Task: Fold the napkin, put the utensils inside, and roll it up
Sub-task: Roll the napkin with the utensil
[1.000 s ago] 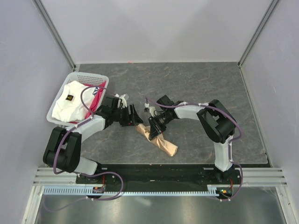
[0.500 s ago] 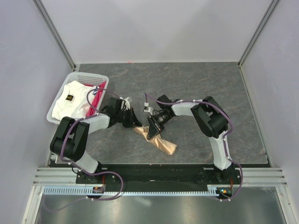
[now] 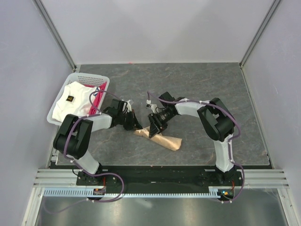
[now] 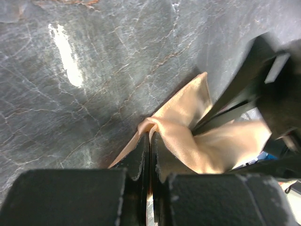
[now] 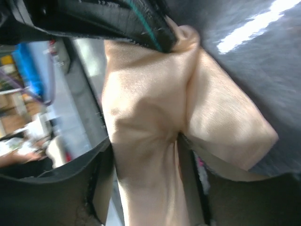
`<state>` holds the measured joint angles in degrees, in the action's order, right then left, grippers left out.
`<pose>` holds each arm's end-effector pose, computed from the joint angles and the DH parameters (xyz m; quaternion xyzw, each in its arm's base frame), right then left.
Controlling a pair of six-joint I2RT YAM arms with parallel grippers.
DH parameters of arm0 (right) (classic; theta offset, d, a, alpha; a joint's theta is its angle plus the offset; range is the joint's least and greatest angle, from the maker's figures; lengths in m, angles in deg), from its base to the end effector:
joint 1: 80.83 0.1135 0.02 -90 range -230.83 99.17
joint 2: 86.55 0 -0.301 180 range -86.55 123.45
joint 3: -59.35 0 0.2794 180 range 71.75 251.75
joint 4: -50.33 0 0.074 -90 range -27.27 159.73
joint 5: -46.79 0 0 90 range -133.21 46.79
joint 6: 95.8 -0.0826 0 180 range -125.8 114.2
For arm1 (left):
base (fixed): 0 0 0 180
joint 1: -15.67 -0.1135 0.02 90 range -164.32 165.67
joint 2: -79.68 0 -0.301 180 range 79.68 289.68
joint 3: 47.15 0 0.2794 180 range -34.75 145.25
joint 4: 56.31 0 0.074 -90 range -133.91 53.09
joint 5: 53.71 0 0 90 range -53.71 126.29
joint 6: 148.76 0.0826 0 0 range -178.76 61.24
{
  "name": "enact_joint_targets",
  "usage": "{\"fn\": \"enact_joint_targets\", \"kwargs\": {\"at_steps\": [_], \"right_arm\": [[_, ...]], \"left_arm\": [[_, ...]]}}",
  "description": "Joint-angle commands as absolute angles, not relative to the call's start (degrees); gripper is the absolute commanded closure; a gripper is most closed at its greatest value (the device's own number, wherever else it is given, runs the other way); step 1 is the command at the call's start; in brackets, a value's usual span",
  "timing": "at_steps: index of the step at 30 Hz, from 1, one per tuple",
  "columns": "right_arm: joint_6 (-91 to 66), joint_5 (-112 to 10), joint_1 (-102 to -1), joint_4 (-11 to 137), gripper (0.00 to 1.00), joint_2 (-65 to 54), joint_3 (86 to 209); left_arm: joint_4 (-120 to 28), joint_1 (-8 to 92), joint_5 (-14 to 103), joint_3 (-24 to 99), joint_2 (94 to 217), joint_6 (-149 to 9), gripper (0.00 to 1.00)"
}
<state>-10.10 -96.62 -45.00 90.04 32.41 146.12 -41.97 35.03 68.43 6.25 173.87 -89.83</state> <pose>0.3183 0.3116 0.1109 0.3077 -0.8298 -0.4651 0.0203 0.3023 -0.1528 0.1131 -0.0110 0.9205 -0.3616 0.1480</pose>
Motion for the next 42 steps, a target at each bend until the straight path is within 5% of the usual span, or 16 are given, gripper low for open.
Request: {"fn": "enact_joint_targets", "kwargs": {"at_steps": [1,7,18,35,42], "right_arm": [[-7.74,-81.55,-45.5,90.06,0.34,25.52,148.13],[-6.33,-66.0,-42.08,86.3,0.29,13.59,144.97],[2.98,-24.78,-17.91,77.85,0.24,4.77,132.57],[5.45,-26.93,-18.69,78.2,0.3,16.9,135.73],[4.05,-42.82,-24.05,83.54,0.62,19.09,138.19]], "left_arm": [[-38.64,35.1,66.61,7.79,176.0,-89.52,0.98],[-37.41,35.19,66.26,8.93,177.58,-89.52,0.98],[-34.33,35.19,65.73,11.39,179.17,-89.26,0.98],[-33.45,35.19,67.84,13.77,180.22,-88.21,0.98],[-32.57,35.1,67.68,17.1,180.05,-87.68,0.91]]}}
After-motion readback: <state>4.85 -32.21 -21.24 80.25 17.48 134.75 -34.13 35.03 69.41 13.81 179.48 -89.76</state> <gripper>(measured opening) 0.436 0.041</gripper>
